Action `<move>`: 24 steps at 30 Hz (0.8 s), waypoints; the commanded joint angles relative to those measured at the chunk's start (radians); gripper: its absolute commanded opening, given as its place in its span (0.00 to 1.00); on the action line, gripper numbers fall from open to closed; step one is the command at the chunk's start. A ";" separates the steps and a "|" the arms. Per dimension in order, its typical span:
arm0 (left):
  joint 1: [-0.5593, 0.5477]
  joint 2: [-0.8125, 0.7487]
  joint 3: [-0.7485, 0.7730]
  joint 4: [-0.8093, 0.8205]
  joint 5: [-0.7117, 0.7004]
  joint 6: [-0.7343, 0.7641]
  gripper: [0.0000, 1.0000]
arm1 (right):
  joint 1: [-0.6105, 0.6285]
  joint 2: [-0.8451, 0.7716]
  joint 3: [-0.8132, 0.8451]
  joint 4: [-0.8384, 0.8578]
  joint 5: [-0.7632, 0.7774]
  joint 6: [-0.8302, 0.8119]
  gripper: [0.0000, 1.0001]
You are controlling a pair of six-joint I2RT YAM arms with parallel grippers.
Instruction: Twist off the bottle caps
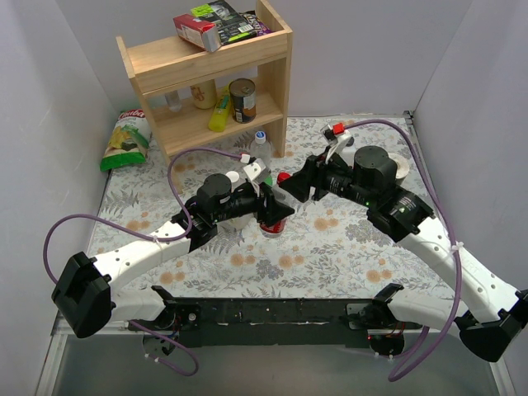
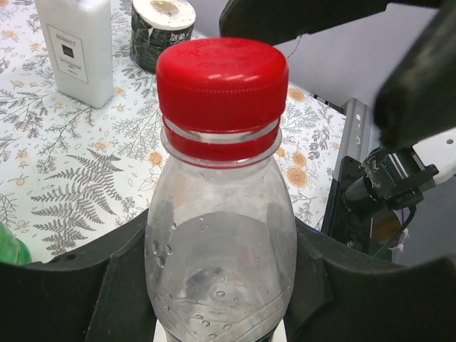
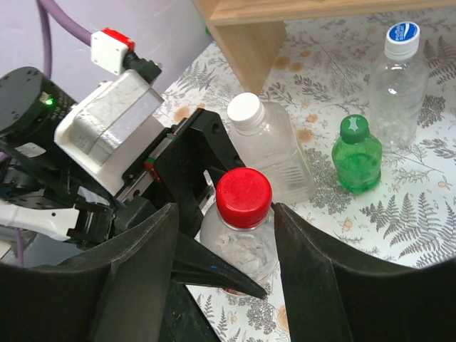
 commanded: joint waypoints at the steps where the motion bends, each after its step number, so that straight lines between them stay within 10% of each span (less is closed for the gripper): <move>1: -0.006 -0.016 0.044 0.007 -0.032 0.007 0.34 | 0.021 0.016 0.046 -0.002 0.074 0.010 0.61; 24: -0.019 -0.007 0.047 0.000 -0.026 0.018 0.34 | 0.042 0.062 0.034 0.098 0.025 0.021 0.53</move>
